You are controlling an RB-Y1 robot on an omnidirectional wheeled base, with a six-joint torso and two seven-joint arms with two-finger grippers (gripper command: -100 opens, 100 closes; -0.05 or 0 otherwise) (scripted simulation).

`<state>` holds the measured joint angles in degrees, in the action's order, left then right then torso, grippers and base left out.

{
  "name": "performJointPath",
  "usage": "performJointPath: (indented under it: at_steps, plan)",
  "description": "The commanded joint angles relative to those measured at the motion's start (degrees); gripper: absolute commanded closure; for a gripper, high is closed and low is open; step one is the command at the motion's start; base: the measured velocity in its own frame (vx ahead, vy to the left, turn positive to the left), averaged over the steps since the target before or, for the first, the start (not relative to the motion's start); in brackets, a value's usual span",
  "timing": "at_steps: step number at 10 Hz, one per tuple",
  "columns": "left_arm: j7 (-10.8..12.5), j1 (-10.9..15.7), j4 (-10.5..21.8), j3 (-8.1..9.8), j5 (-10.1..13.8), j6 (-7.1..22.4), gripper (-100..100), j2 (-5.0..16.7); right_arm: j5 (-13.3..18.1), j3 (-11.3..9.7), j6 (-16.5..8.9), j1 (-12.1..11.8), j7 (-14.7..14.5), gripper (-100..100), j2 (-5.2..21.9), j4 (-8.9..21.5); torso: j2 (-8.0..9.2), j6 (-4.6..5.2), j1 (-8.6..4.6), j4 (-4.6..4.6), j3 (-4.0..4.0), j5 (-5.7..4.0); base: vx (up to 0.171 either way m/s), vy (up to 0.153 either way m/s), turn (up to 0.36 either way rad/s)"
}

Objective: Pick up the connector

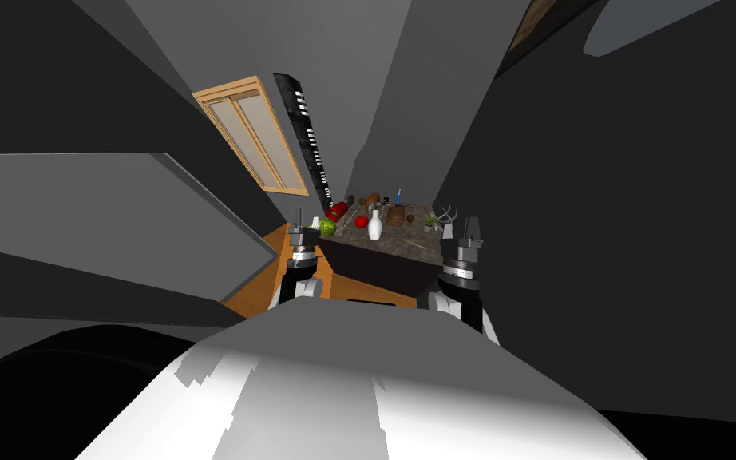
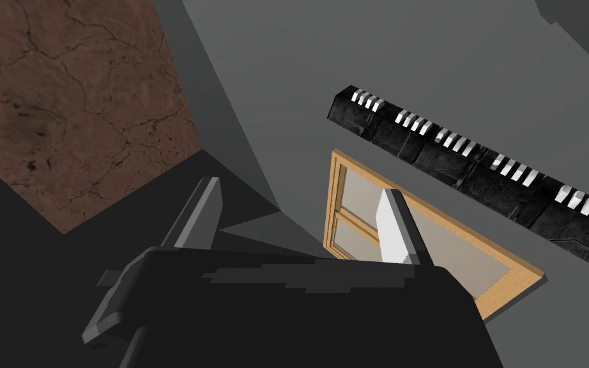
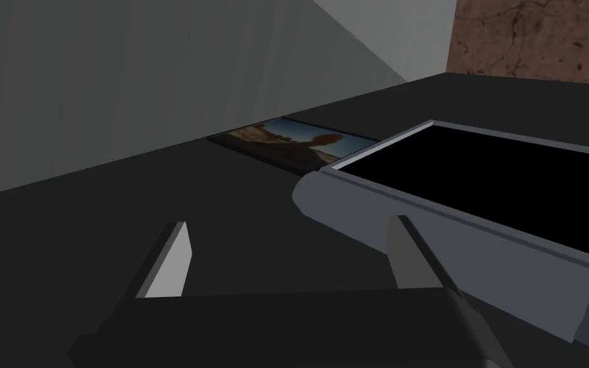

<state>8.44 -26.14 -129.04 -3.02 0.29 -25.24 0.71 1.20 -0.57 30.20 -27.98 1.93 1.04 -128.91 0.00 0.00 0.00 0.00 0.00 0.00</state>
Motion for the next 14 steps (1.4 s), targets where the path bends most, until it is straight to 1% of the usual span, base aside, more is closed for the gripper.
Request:
performJointPath:
  at_steps: [1,3,6,7,9,10,12,13,14]
  plan:
    - [0.0,0.0,0.0,0.00,0.0,0.0,0,0.0,0.6,0.2,-0.3,-0.2,0.0,-100,1.6,0.6,0.00,0.00,0.00,0.00,0.00,0.00,-0.005,0.005,0.003]
    - [0.0,0.0,0.0,0.00,0.0,0.0,0,0.0,1.9,0.6,-0.9,-0.6,-0.1,-100,4.5,1.9,0.03,0.00,0.03,0.00,0.01,0.00,-0.009,0.019,0.003]
    - [0.0,0.0,0.0,0.00,0.0,0.0,0,0.0,5.2,1.7,-2.5,-1.6,0.0,-100,9.6,4.8,0.08,0.00,0.06,0.01,0.04,0.01,-0.018,0.023,-0.001]
    - [0.0,0.0,0.0,0.00,0.0,0.0,0,0.0,5.2,1.7,-2.5,-1.6,0.0,-100,10.0,4.8,0.07,0.00,0.06,0.01,0.04,0.01,-0.012,0.017,-0.001]
    - [0.0,0.0,0.0,0.00,0.0,0.0,0,0.0,8.1,2.6,-3.8,-2.3,0.0,-100,13.9,7.3,0.05,0.00,0.03,0.01,0.03,0.01,-0.014,0.017,-0.001]
    - [0.0,0.0,0.0,0.00,0.0,0.0,0,0.0,8.1,2.6,-3.8,-2.3,0.0,-100,14.2,7.3,0.07,0.00,0.04,0.01,0.04,0.01,-0.014,0.015,-0.004]
    - [0.0,0.0,0.0,0.00,0.0,0.0,0,0.0,11.3,3.5,-5.2,-3.2,0.1,-100,18.3,10.1,0.05,0.00,0.02,0.01,0.03,0.00,-0.017,0.016,-0.001]
    - [0.0,0.0,0.0,0.00,0.0,0.0,0,0.0,11.3,3.5,-5.2,-3.2,0.1,-100,18.9,10.1,0.08,0.00,0.03,0.02,0.04,0.01,-0.015,0.017,-0.003]
    - [0.0,0.0,0.0,0.00,0.0,0.0,0,0.0,13.0,4.0,-6.0,-3.7,0.2,-100,21.1,11.6,0.06,0.00,0.05,0.02,0.04,0.01,-0.016,0.022,0.001]
